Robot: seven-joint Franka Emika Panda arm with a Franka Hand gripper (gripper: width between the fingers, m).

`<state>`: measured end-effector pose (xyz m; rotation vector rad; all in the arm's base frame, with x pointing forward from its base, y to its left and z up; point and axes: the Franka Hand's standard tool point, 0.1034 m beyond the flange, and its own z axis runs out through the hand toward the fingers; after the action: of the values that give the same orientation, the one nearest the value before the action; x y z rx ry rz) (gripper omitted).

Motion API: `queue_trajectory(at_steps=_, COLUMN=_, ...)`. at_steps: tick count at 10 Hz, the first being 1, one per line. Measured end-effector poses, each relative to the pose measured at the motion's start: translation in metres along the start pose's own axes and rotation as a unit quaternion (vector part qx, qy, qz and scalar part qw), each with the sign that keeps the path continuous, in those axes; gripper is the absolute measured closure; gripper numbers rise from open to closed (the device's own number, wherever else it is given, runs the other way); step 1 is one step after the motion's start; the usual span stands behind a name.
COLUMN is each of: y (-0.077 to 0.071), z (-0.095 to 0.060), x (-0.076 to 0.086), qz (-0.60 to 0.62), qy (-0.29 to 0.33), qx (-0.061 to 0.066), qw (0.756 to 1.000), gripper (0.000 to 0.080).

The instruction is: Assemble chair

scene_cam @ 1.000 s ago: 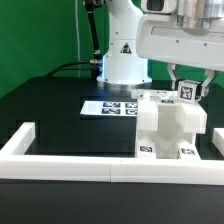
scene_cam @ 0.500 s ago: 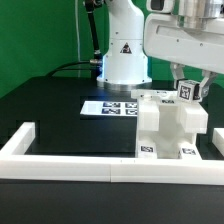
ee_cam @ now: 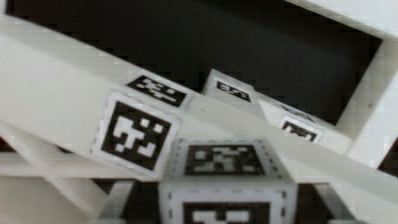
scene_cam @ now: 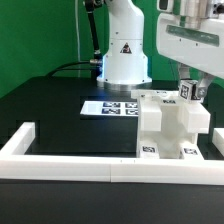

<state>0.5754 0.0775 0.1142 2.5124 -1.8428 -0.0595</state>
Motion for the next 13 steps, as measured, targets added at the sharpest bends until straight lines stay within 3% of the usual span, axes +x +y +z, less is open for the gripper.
queue_trajectory(at_steps=1, y=-0.0001, z=-0.0001, x=-0.0004, qz=0.029, qy=0.0, qx=0.0, qw=1.0, gripper=0.0512)
queue_trajectory(at_steps=2, y=-0.0001, z=0.0002, x=-0.0007, qz=0.033, qy=0.0, qx=0.0, qw=0.999, gripper=0.0431)
queue_trajectory(at_steps=3, y=-0.0001, z=0.0002, x=-0.0008, qz=0.025, qy=0.0, qx=0.0, qw=1.0, gripper=0.0295)
queue_trajectory(at_steps=4, y=0.0002, z=0.0003, x=-0.0009, qz=0.012, qy=0.0, qx=-0.001, qw=1.0, gripper=0.0295)
queue_trajectory(at_steps=5, y=0.0016, z=0.0007, x=-0.0015, qz=0.005, qy=-0.001, qx=-0.005, qw=1.0, gripper=0.0181)
queue_trajectory(at_steps=9, y=0.0032, z=0.0011, x=-0.0022, qz=-0.159, qy=-0.003, qx=-0.009, qw=0.987, gripper=0.0151)
queue_trajectory(at_steps=13, y=0.0018, z=-0.0009, x=-0.0018, qz=-0.343, qy=-0.003, qx=-0.005, qw=0.939, gripper=0.0151)
